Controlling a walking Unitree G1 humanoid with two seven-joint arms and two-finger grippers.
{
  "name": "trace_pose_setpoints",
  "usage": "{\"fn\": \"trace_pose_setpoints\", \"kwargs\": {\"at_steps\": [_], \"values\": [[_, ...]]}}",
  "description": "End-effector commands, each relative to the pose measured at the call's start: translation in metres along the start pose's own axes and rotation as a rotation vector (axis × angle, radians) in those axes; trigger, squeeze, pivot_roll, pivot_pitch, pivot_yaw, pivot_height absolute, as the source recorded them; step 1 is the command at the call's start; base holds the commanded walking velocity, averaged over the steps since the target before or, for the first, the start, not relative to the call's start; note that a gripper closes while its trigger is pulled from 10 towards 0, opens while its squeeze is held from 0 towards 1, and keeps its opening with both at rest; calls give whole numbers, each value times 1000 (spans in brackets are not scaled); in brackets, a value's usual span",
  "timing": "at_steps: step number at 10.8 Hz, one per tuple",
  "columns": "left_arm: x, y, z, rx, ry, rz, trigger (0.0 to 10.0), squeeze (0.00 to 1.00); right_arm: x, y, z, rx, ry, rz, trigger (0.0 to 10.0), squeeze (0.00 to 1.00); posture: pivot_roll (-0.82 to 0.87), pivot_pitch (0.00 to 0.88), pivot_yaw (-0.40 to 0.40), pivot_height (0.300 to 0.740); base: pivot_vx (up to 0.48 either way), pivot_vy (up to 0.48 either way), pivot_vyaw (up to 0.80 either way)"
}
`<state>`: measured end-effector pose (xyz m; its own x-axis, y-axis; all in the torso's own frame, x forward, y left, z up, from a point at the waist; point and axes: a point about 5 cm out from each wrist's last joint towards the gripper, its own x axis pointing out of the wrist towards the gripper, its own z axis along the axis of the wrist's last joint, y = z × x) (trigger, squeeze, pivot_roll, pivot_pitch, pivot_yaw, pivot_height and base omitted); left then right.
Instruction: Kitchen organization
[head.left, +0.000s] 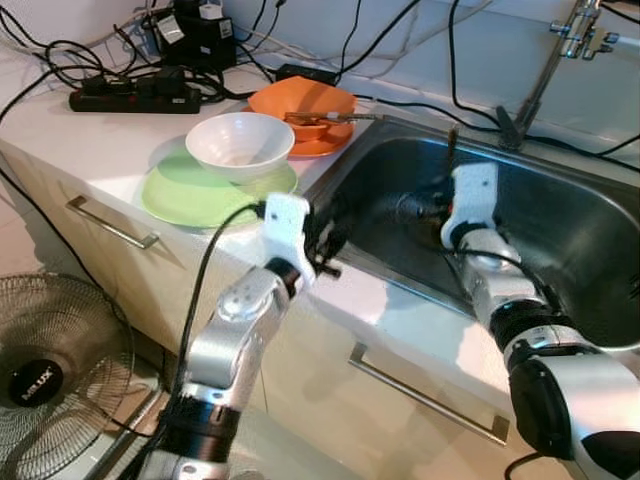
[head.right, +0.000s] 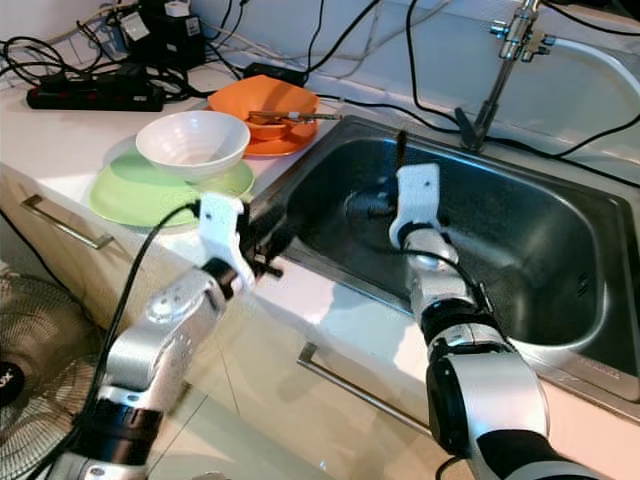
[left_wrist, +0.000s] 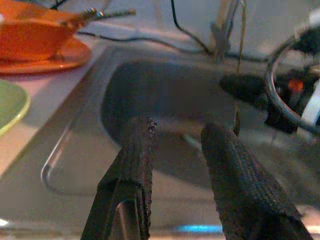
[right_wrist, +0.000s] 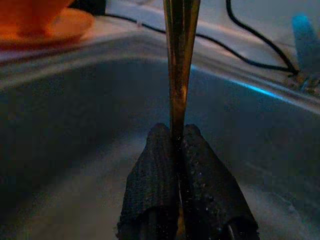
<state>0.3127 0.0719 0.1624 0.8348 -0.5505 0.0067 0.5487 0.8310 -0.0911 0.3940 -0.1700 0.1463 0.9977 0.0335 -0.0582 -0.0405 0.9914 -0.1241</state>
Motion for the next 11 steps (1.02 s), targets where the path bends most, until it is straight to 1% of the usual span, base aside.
{"fn": "trace_pose_setpoints", "kwargs": {"at_steps": [1, 4, 5, 6, 7, 8, 11], "values": [[-1, -7, 2, 36, 11, -39, 10000, 0, 2, 0, 4, -21, 16, -7, 10000, 0, 259, 24, -50, 740, 0, 0, 0], [-3, -12, -1, 67, 68, -72, 10000, 0, 1, 8, -7, -57, 75, 28, 10000, 0, 272, 20, -49, 740, 0, 0, 0], [-5, -13, -4, 78, 98, -82, 10000, 0, 0, 13, -11, -59, 97, 49, 10000, 0, 276, 17, -49, 740, 0, 0, 0], [-6, -14, -5, 81, 109, -88, 10000, 0, -1, 17, -15, -58, 113, 72, 10000, 0, 278, 13, -49, 740, 0, 0, 0], [-7, -15, -5, 81, 113, -90, 10000, 0, -2, 19, -17, -53, 122, 84, 10000, 31, 278, 8, -48, 740, 0, 0, 0], [-6, -16, -5, 81, 118, -93, 10000, 0, -3, 21, -20, -46, 139, 91, 10000, 1000, 279, 5, -48, 740, 0, 0, 0], [-6, -17, -6, 75, 120, -101, 10000, 0, -4, 22, -24, -50, 152, 99, 10000, 1000, 278, 0, -48, 740, 0, 0, 0]]}}
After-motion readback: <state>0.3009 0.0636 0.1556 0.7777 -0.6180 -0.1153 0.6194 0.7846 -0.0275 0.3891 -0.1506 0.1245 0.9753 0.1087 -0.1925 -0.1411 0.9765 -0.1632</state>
